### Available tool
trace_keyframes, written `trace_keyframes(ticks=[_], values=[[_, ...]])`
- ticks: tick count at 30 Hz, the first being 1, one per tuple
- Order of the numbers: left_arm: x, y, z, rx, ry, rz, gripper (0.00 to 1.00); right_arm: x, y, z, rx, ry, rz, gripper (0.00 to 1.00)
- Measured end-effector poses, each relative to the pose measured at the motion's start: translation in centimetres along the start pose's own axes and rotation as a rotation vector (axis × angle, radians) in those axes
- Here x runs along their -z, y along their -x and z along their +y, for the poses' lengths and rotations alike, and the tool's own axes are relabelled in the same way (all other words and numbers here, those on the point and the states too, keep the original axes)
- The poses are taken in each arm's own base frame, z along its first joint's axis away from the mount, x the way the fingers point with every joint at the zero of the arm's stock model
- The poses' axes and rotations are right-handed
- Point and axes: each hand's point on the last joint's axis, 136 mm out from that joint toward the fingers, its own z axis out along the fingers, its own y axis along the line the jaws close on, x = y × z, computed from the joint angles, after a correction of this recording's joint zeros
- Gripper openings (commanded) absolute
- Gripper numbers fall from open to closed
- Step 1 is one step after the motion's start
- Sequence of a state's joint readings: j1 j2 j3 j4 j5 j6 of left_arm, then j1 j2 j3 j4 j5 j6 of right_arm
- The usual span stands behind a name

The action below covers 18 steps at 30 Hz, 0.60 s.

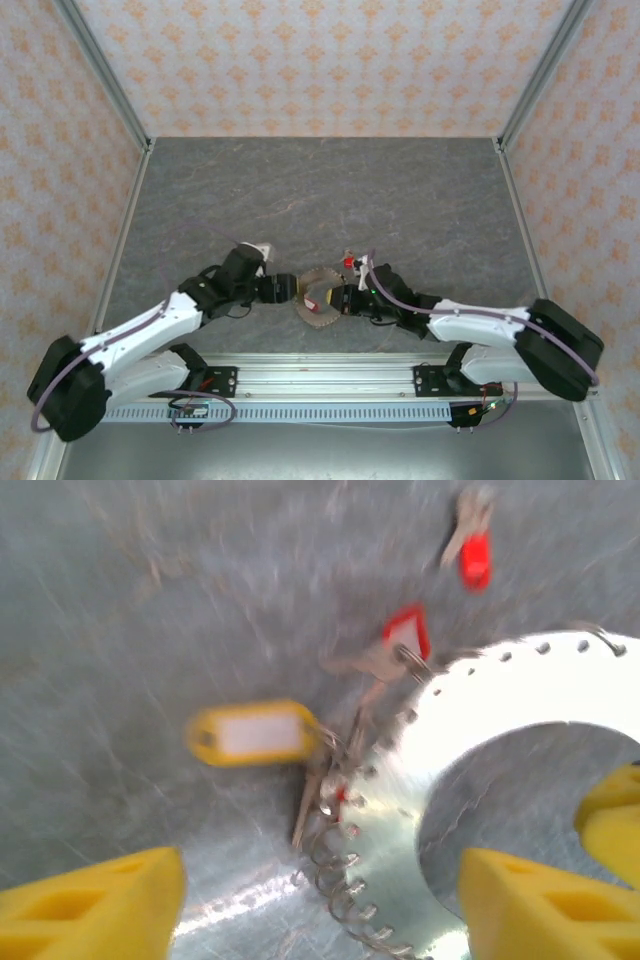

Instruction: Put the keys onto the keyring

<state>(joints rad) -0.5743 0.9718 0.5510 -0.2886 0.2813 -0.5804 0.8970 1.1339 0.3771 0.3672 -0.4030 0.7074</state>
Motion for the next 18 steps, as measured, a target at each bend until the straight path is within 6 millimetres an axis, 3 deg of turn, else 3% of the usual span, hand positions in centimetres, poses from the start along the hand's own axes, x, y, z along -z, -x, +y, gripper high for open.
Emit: trace_keyframes(ticks=[5, 8, 14, 18], values=[[2.4, 4.7, -0.4, 0.097, -0.090, -0.105, 0.86, 3.1, 4.5, 3.3, 0.159, 0.153, -0.108, 0.00], [3.4, 6.8, -2.3, 0.109, -0.185, -0.114, 0.86, 3.7, 6.6, 4.4, 0.251, 0.190, -0.105, 0.00], [6.2, 9.9, -7.2, -0.001, -0.355, -0.131, 0.84, 3.7, 8.5, 6.4, 0.391, 0.282, -0.032, 0.00], [6.7, 10.5, -8.0, -0.058, -0.388, -0.123, 0.83, 3.3, 8.5, 6.9, 0.438, 0.326, 0.041, 0.00]])
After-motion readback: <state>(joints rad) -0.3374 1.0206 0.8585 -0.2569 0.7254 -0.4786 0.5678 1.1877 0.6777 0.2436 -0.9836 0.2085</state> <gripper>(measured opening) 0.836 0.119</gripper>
